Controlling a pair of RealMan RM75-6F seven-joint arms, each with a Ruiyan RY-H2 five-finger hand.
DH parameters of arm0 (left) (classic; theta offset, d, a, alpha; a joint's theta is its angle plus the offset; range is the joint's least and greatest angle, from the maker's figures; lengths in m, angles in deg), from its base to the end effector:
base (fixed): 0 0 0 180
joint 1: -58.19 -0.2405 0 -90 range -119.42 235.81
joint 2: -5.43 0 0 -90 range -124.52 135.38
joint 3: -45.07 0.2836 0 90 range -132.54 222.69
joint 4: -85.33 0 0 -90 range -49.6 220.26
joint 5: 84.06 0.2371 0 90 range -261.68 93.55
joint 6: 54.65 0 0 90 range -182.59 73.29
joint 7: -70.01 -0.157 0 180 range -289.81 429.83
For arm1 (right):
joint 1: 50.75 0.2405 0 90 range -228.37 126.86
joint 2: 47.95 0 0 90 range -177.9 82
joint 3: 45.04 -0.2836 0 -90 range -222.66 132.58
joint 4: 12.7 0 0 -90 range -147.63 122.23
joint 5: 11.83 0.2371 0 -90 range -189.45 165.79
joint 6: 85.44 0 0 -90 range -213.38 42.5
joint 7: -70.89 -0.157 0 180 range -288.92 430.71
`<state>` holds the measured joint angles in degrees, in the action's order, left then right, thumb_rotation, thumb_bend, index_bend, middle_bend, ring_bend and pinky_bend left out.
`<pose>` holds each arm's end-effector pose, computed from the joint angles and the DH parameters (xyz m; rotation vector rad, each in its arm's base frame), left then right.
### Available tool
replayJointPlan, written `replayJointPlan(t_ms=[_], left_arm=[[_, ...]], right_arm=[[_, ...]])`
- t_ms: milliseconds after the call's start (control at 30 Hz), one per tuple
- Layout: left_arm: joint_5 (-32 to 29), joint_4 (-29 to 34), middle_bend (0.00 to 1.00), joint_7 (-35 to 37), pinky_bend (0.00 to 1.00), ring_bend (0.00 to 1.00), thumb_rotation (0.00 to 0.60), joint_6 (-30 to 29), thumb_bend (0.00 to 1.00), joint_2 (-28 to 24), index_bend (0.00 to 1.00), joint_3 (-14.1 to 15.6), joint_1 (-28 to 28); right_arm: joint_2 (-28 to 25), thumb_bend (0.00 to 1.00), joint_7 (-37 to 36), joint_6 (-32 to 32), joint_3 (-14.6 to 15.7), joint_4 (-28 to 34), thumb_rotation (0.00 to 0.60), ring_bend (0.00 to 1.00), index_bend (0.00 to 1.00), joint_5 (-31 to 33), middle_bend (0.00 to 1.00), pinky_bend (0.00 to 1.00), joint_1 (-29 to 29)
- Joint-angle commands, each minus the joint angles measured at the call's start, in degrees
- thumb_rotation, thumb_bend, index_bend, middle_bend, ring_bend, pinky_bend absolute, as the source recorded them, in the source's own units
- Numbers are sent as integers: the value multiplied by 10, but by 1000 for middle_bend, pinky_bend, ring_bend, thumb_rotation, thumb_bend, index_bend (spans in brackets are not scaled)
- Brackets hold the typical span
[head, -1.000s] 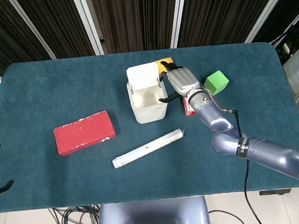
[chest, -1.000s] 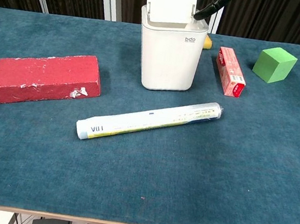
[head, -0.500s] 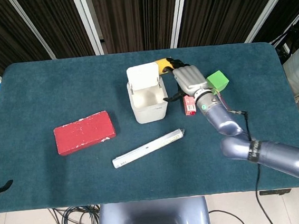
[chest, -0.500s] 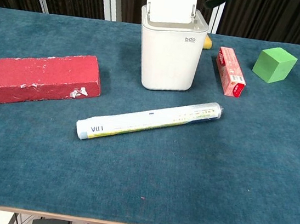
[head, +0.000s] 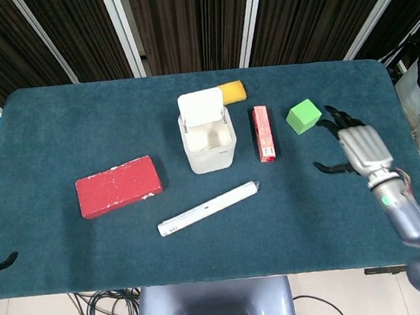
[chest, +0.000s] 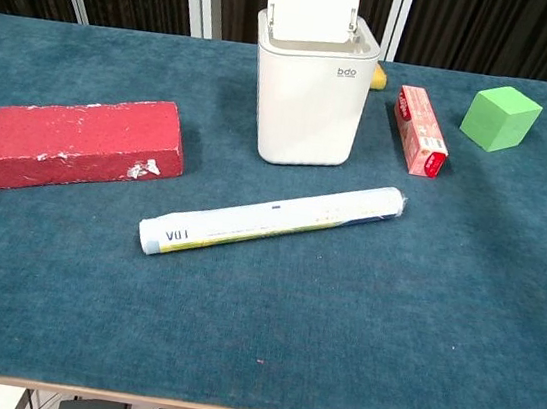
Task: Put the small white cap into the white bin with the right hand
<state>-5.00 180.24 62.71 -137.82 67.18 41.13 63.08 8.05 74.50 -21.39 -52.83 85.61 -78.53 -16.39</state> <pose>-0.3572 0.2016 0.1614 -1.3343 -0.8743 -0.7492 -0.2394 -0.3703 0.1647 1.5835 -0.8733 0.9310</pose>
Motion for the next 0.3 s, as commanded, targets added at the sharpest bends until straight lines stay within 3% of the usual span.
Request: replayJointPlan(t_ms=[33,300], left_arm=[[3,-1,161,3,2,23,600,-2,168,1,123,-1,0],[5,-10,161,5,4,23,600,-3,168,6,123,-1,1]], right_arm=[[41,127,-14,180,90,-50,600,93,159,-131,38,245,-143],[142,128,9,302,116,-149,600,91,157,-162,38,242,-245]])
